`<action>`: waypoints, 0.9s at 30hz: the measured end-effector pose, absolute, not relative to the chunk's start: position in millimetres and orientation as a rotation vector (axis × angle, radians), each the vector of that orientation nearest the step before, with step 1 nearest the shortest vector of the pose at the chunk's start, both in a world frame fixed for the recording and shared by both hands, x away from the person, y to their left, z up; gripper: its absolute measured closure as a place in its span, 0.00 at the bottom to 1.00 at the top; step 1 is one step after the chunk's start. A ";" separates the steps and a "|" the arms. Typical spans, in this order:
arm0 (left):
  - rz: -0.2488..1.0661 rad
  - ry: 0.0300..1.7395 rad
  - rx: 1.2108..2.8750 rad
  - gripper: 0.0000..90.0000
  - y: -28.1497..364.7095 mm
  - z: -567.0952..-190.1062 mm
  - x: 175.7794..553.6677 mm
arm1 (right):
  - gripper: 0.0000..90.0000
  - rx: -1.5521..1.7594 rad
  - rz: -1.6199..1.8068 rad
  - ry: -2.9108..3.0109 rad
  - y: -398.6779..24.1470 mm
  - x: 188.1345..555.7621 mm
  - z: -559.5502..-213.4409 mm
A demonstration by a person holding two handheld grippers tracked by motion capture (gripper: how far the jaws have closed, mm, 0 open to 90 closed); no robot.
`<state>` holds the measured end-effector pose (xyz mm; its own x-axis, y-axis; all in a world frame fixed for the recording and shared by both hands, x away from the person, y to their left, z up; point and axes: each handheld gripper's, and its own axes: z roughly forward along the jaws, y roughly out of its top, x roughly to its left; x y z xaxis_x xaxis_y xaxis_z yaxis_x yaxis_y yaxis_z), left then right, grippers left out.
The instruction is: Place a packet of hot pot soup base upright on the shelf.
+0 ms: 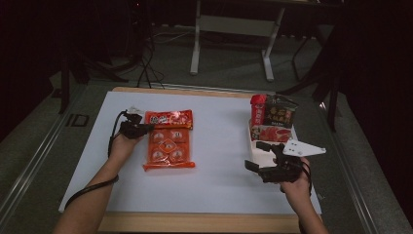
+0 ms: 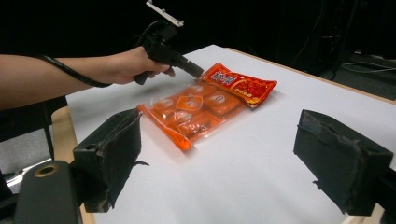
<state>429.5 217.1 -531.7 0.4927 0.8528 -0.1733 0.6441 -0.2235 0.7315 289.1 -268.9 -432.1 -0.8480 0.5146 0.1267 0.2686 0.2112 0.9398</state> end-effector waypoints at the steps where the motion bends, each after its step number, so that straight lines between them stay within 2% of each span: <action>1: 0.347 1.237 1.965 1.00 217.2 -532.9 431.6 | 0.17 0.750 1.690 2.269 -268.9 289.3 -432.3; 8: 0.316 1.274 1.995 1.00 213.9 -538.0 444.3 | 0.16 0.752 1.688 2.275 -269.1 289.3 -433.3; 14: 0.338 1.273 2.014 1.00 211.9 -542.4 449.8 | 0.16 0.755 1.695 2.271 -270.2 289.6 -433.6; 27: 0.263 1.228 2.080 1.00 199.9 -541.1 453.4 | 0.17 0.757 1.699 2.273 -270.3 290.1 -434.1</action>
<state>453.4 199.9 -541.1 0.5305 0.8311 -0.1670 0.6895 -0.3085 0.6553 290.1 -270.3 -434.1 -0.8478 0.5121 0.1377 0.2771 0.2065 0.9384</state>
